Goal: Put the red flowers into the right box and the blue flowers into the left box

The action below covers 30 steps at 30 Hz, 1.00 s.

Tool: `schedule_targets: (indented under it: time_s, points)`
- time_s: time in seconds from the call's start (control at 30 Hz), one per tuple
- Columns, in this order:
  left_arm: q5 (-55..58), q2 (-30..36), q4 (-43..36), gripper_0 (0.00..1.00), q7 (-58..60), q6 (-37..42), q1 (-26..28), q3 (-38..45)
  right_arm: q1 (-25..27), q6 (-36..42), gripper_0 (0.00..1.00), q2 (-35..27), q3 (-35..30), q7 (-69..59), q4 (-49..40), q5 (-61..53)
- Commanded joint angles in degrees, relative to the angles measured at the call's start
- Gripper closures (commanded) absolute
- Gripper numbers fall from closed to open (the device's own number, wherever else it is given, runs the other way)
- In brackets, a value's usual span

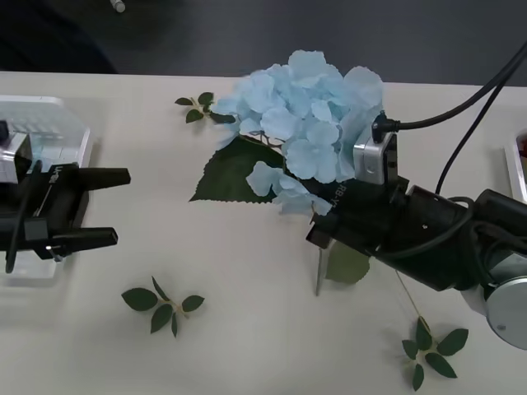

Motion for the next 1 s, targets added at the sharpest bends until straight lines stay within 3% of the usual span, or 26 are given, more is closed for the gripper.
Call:
schedule_targets:
  time_s: [0.03,0.37,0.77,1.0]
  points:
    - [0.3,0.9,-3.3,0.0,-0.61,-2.34,-0.96,-2.56,-1.37,1.52,1.0,1.7,-0.92,1.22,-1.6,0.47]
    - [-0.67,0.2,-3.92,0.0,-0.61,-6.82,-0.88,-9.24,-3.57,4.68,1.0,4.87,-0.75,0.25,-1.95,0.55]
    - [-6.38,-8.68,-3.21,0.0,-0.61,-7.17,-0.26,-11.18,-5.15,6.79,1.0,9.52,-0.92,-0.1,-1.95,1.17]
    - [-7.17,-10.0,-3.21,0.0,-0.61,-10.78,-0.7,-15.13,-5.32,7.67,1.0,9.7,-0.83,-0.27,-0.99,1.26]
